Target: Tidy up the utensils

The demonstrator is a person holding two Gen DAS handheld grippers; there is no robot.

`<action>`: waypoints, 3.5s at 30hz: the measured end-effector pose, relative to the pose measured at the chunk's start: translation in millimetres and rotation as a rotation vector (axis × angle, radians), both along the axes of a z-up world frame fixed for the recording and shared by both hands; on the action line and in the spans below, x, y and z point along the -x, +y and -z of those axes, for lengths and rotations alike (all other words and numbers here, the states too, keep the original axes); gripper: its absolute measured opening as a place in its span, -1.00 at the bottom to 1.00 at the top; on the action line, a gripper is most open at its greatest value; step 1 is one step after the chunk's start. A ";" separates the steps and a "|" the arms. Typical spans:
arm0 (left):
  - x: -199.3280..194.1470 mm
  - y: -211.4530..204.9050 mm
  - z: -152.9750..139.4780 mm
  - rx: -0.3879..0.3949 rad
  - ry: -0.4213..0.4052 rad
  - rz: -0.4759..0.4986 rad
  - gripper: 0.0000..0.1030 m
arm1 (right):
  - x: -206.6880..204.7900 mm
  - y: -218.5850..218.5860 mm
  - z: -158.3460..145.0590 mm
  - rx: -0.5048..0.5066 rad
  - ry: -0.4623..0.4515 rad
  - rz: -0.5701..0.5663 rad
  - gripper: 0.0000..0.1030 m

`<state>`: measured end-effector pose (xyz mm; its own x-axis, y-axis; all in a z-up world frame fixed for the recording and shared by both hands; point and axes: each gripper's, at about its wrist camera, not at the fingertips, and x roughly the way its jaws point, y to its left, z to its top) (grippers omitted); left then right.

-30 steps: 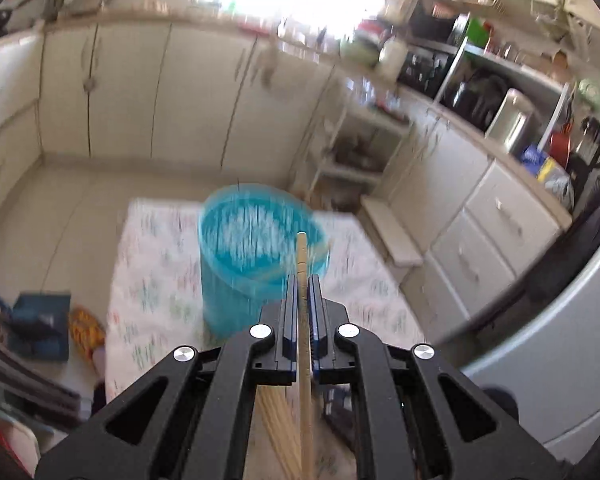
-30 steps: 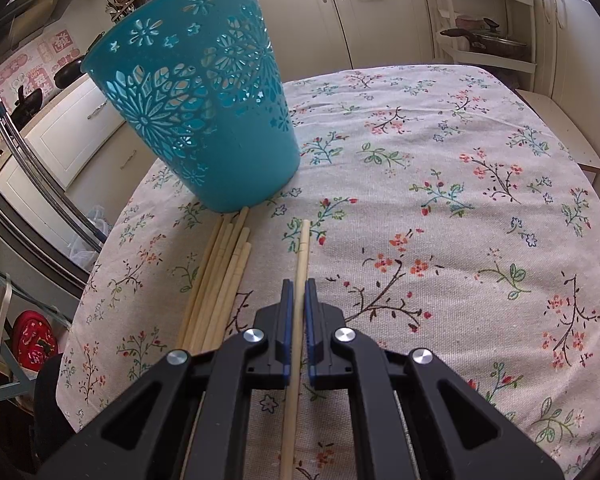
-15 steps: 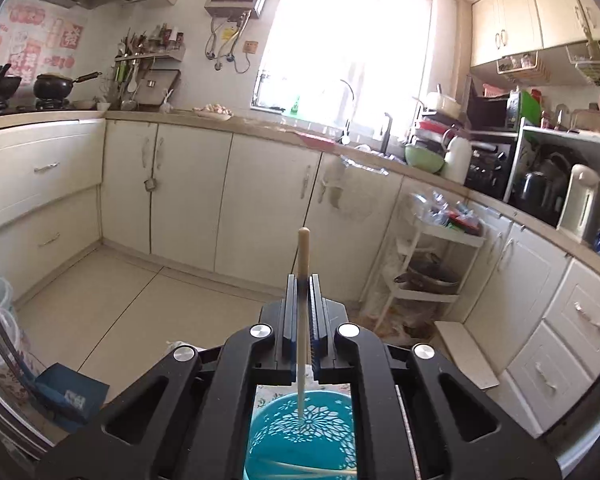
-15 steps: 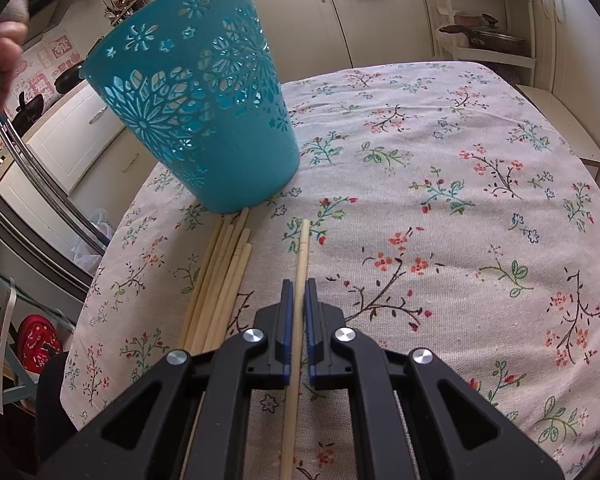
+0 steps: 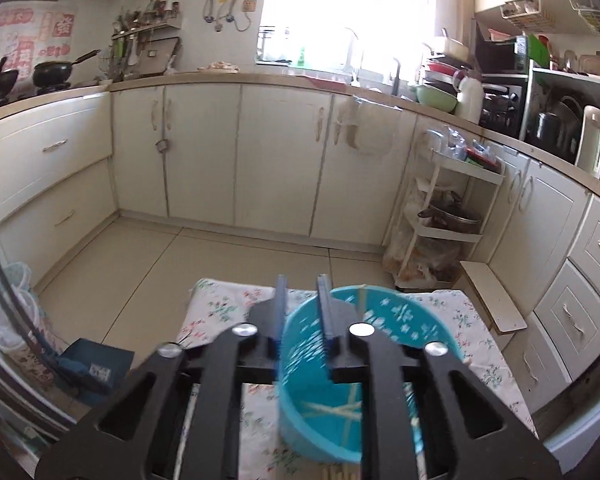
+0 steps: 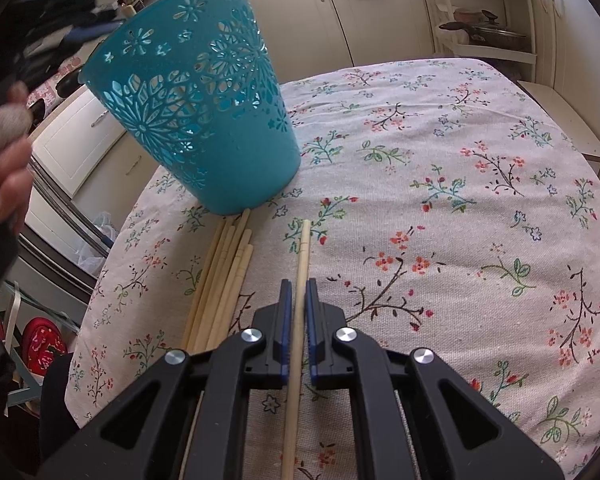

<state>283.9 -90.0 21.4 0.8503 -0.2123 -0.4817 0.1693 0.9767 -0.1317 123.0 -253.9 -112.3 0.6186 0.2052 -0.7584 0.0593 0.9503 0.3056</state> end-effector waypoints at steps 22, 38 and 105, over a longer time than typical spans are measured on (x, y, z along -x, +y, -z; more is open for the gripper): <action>42.7 48.1 153.8 -0.040 0.391 -0.104 0.58 | 17.0 -25.2 -50.7 -0.135 -0.116 0.012 -0.89; 40.8 44.3 155.0 -0.051 0.404 -0.091 0.64 | -23.3 -20.8 -200.7 -0.243 -0.445 -0.069 -0.93; 40.6 47.4 155.1 -0.024 0.400 -0.078 0.67 | -30.7 23.3 -9.1 0.266 0.129 -0.597 0.22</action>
